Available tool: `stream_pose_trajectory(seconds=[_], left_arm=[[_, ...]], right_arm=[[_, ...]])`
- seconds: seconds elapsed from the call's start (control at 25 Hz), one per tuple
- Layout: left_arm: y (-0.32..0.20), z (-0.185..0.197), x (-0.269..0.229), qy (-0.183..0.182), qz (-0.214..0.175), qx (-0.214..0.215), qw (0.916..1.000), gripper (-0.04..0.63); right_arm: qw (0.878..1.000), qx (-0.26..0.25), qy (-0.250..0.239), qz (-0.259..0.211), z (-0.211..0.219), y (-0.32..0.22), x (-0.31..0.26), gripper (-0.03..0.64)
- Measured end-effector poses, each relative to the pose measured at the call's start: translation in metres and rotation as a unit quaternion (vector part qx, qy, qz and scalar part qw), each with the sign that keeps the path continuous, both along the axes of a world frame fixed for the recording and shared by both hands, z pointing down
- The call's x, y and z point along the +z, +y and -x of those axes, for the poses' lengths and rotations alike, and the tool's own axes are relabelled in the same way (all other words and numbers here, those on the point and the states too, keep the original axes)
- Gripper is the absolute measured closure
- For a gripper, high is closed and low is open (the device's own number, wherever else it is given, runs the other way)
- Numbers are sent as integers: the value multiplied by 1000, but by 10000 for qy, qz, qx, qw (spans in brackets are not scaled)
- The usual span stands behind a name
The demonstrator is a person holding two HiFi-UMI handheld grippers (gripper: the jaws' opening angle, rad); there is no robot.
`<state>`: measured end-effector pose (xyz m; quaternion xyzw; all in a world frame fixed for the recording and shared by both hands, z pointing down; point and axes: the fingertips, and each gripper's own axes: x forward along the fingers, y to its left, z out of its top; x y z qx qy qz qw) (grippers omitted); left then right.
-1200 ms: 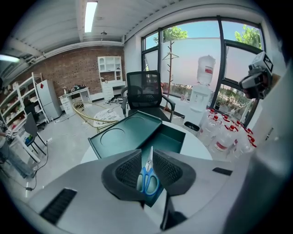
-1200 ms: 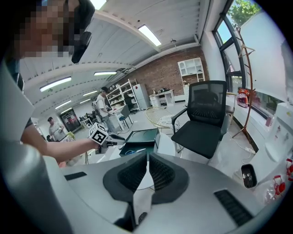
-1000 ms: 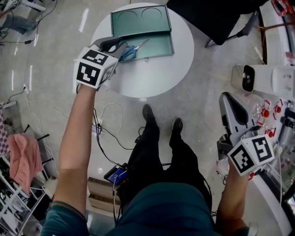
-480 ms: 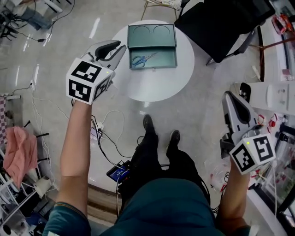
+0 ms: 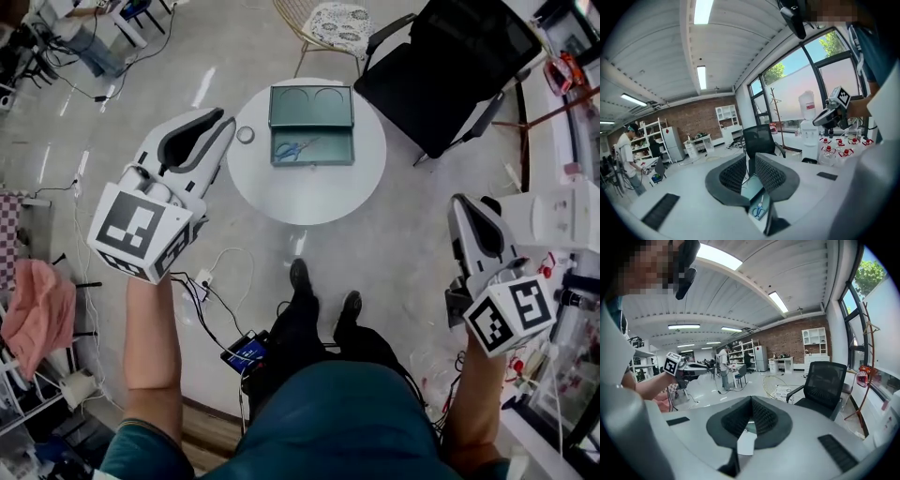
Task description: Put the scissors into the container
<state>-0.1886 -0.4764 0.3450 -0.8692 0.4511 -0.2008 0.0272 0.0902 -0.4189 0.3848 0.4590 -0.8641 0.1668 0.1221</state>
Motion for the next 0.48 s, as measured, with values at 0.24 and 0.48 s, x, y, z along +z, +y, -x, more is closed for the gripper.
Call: stream_pose_trajectory(seconds=[0.24, 0.48], left_arm=[[65, -11, -64, 91, -435, -43, 9990, 517], [127, -40, -107, 145, -614, -62, 9980, 517]], right_arm=[[9996, -82, -5, -261, -16, 28, -37, 580], [9995, -161, 6, -275, -46, 63, -68, 580]])
